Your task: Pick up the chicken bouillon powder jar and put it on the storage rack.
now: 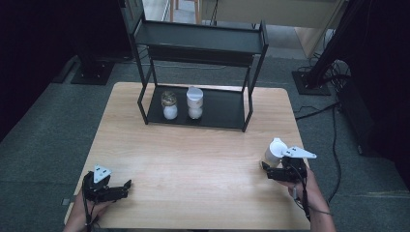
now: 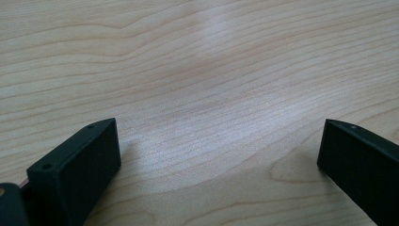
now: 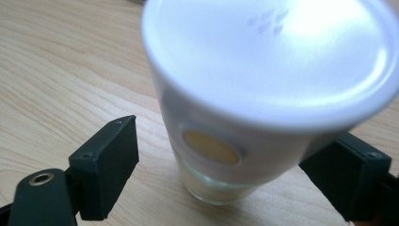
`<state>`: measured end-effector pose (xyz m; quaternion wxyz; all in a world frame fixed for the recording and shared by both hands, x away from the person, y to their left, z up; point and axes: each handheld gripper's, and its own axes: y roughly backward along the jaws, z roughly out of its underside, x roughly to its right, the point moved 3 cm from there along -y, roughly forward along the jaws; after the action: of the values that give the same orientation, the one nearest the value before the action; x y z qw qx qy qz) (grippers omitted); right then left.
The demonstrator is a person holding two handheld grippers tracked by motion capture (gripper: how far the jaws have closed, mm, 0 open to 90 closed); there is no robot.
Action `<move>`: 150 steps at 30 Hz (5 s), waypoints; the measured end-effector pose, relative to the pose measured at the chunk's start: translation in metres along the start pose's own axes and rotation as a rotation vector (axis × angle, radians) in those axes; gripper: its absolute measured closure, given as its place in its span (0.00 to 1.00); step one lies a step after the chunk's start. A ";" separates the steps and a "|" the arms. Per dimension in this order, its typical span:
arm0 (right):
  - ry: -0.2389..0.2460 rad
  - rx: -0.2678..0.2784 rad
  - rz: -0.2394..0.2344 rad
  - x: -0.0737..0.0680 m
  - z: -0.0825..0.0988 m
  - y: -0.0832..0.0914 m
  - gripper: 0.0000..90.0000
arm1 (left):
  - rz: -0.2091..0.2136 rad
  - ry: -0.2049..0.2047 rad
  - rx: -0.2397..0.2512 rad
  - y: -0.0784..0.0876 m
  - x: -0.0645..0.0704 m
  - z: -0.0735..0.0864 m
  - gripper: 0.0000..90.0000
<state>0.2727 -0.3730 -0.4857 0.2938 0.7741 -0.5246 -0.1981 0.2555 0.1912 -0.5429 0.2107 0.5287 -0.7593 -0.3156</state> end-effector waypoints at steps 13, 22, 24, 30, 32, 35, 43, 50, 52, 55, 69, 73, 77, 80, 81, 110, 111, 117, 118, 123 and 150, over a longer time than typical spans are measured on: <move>0.004 -0.005 0.006 0.002 -0.017 0.001 0.24 | 0.003 0.001 0.003 0.000 0.000 0.000 0.00; -0.010 -0.017 0.012 0.004 -0.024 -0.001 0.34 | 0.004 -0.001 0.003 0.000 0.000 0.000 0.00; -0.006 -0.019 0.005 0.002 -0.025 -0.003 0.34 | 0.004 0.000 0.003 0.000 0.000 0.000 0.00; 0.007 -0.027 -0.009 -0.006 -0.034 -0.011 0.34 | 0.005 -0.001 0.003 0.000 0.000 0.000 0.00; 0.018 -0.027 -0.009 -0.010 -0.038 -0.015 0.34 | 0.005 -0.001 0.003 0.000 0.000 0.000 0.00; 0.026 -0.028 -0.013 -0.016 -0.044 -0.021 0.34 | 0.005 -0.001 0.003 0.000 0.000 0.000 0.00; 0.053 -0.022 -0.038 -0.035 -0.064 -0.038 0.34 | 0.005 -0.001 0.003 0.000 0.000 0.000 0.00; 0.076 -0.026 -0.050 -0.050 -0.084 -0.052 0.34 | 0.006 -0.003 0.000 0.000 0.000 0.000 0.00; 0.079 -0.024 -0.053 -0.053 -0.090 -0.056 0.34 | 0.006 -0.002 0.000 0.000 0.000 0.000 0.00; 0.086 -0.025 -0.058 -0.058 -0.098 -0.062 0.34 | 0.006 -0.002 0.001 0.000 0.000 0.000 0.00; 0.097 -0.030 -0.075 -0.072 -0.132 -0.093 0.34 | 0.011 -0.007 0.002 0.000 0.001 0.000 0.00; 0.096 -0.020 -0.079 -0.074 -0.142 -0.100 0.34 | 0.011 -0.007 0.002 0.000 0.001 0.000 0.00; 0.094 -0.017 -0.077 -0.073 -0.150 -0.107 0.34 | 0.013 -0.009 0.002 0.000 0.001 0.000 0.00; 0.091 -0.016 -0.068 -0.072 -0.156 -0.111 0.34 | 0.013 -0.011 0.002 0.000 0.001 0.000 0.00; 0.087 -0.015 -0.067 -0.071 -0.158 -0.112 0.34 | 0.014 -0.011 0.002 0.000 0.001 0.000 0.00; 0.039 -0.027 -0.012 -0.069 -0.192 -0.167 0.34 | 0.021 -0.016 0.001 0.000 0.001 0.000 0.00; 0.033 -0.020 -0.011 -0.068 -0.191 -0.167 0.34 | 0.021 -0.017 0.001 0.000 0.001 0.000 0.00; 0.004 0.006 -0.028 -0.067 -0.189 -0.162 0.23 | 0.022 -0.017 0.001 0.000 0.001 0.000 0.00; 0.004 0.002 -0.034 -0.067 -0.190 -0.160 0.20 | 0.022 -0.017 0.001 0.000 0.001 0.000 0.00; 0.041 -0.008 -0.043 -0.073 -0.183 -0.155 0.13 | 0.023 -0.018 0.002 0.000 0.001 0.000 0.00; 0.027 0.039 -0.074 -0.088 -0.111 -0.156 0.11 | 0.028 -0.027 0.001 0.000 0.002 0.000 0.00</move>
<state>0.4170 -0.2209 -0.5062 0.2782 0.8011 -0.4954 -0.1881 0.2553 0.1895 -0.5429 0.2049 0.5137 -0.7696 -0.3193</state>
